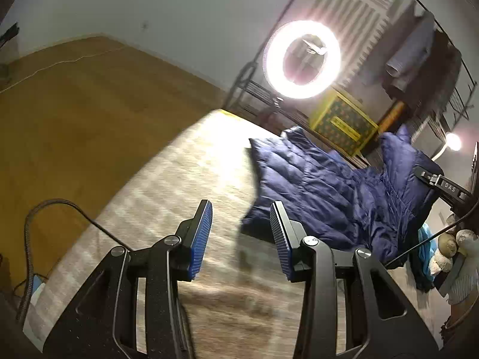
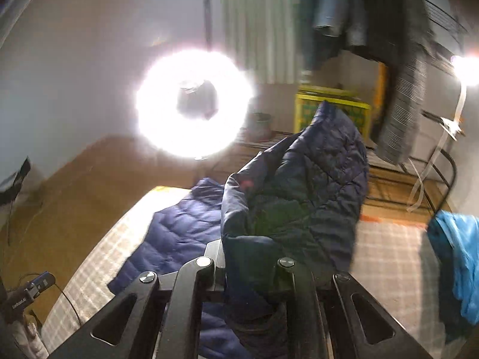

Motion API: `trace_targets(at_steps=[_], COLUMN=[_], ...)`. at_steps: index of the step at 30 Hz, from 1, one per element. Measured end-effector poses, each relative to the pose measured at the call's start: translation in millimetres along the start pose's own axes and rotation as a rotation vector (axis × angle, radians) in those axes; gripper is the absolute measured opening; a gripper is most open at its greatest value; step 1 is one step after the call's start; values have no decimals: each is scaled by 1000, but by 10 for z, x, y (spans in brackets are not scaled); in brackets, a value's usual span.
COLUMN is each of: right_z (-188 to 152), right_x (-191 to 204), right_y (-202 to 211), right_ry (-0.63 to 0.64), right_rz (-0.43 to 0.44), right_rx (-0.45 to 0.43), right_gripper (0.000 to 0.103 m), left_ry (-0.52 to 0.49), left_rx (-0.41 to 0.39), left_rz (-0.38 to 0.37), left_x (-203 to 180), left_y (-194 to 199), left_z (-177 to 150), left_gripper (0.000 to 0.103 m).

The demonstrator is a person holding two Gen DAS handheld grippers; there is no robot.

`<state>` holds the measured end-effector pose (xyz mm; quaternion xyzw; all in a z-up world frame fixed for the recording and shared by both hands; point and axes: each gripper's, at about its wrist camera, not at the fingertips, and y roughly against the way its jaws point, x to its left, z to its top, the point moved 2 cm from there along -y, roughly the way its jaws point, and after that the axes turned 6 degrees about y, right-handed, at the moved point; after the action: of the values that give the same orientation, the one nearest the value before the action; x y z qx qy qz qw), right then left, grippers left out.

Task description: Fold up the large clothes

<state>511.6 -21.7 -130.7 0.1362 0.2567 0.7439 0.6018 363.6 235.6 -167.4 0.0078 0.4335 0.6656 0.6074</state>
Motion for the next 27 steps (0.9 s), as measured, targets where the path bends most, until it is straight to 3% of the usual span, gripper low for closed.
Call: trace_targets(at_steps=[7,14,20,25,27], right_z=[56,-297,-500,-580,-584], right_x=[1045,1824,2014,2031,1963], right_y=[-531,-1097,-1254,-1312,-1202], right_ry=[202,322,370,348,335], right_rz=[85,151,181,256,319], right_rx=[37,150,194,230,221], right_gripper=[11,11,11,15,34], left_ry=[98,118,110,95,93], left_rx=[-30,-33,-39,-36,-33], left_rz=[13,28,34,45,44], left_x=[390,520,490,440,418], left_y=[76,74,53,32,29], left_z=[50,84,91,104,110], left_gripper=[40,40,40,40,40])
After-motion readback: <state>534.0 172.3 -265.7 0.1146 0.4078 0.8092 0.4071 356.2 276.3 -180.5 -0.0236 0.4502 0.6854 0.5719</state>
